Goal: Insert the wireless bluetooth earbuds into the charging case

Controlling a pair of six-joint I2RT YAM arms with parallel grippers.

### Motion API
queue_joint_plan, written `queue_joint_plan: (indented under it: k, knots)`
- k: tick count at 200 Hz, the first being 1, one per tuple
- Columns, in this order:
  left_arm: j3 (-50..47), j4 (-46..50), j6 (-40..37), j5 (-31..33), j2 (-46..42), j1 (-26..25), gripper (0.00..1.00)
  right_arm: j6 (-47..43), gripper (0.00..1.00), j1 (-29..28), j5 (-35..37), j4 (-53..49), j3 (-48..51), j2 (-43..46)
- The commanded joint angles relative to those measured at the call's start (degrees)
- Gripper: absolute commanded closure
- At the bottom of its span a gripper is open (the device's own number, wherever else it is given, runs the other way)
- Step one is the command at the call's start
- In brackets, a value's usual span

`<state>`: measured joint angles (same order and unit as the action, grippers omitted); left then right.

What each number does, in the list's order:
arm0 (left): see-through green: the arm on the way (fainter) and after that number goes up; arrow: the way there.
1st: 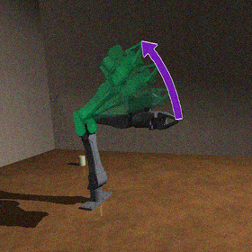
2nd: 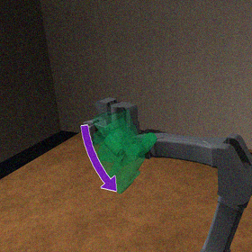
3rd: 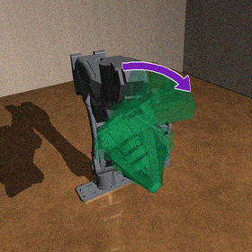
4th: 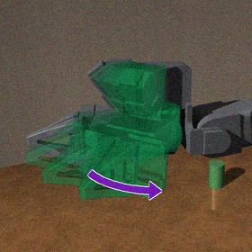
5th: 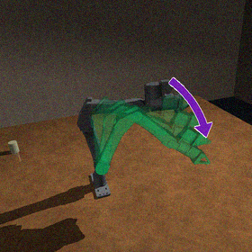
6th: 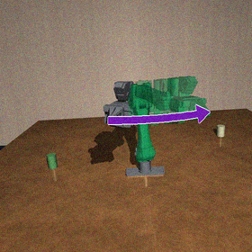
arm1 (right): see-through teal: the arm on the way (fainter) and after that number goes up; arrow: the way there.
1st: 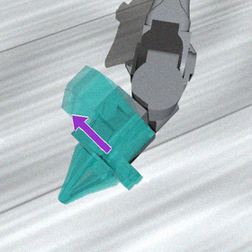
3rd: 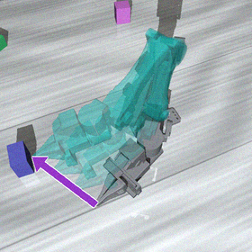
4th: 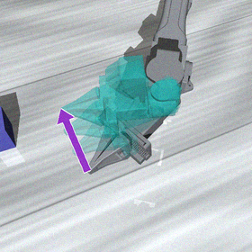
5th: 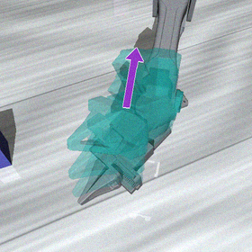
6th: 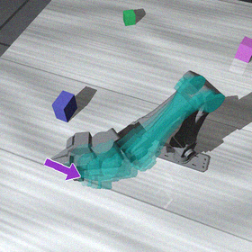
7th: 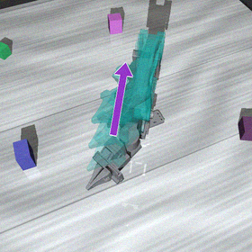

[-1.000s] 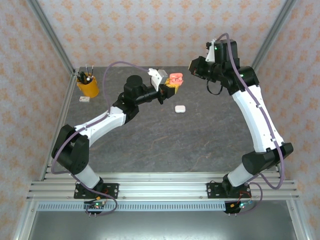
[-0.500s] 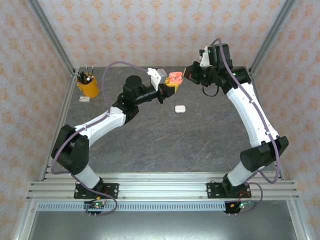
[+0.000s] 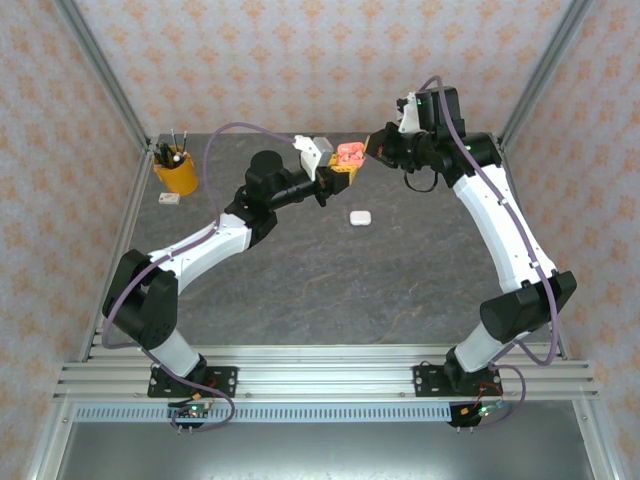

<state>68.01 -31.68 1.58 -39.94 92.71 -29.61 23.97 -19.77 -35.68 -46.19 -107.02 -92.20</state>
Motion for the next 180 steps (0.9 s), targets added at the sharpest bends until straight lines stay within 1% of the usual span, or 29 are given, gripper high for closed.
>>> queue_joint_plan:
  k: [1, 79, 136, 180]
  knots:
    - [0.43, -3.0, 0.36, 0.3, -1.49, -0.1, 1.0, -1.13, 1.0, -0.14, -4.29, 2.43, 0.56, 0.21]
    - [0.49, -2.78, 0.58, 0.38, -1.07, -0.1, 1.0, -1.71, 1.0, -0.14, -5.54, 2.17, 1.77, 2.09]
    - [0.6, -2.68, 0.7, 0.3, -0.83, -0.1, 1.0, -3.37, 1.0, -0.11, -1.97, 0.21, 1.14, 3.53]
    - [0.6, -2.57, 0.7, 0.22, -0.76, -0.1, 1.0, -3.88, 1.0, -0.15, 0.61, 0.8, 1.16, 4.23]
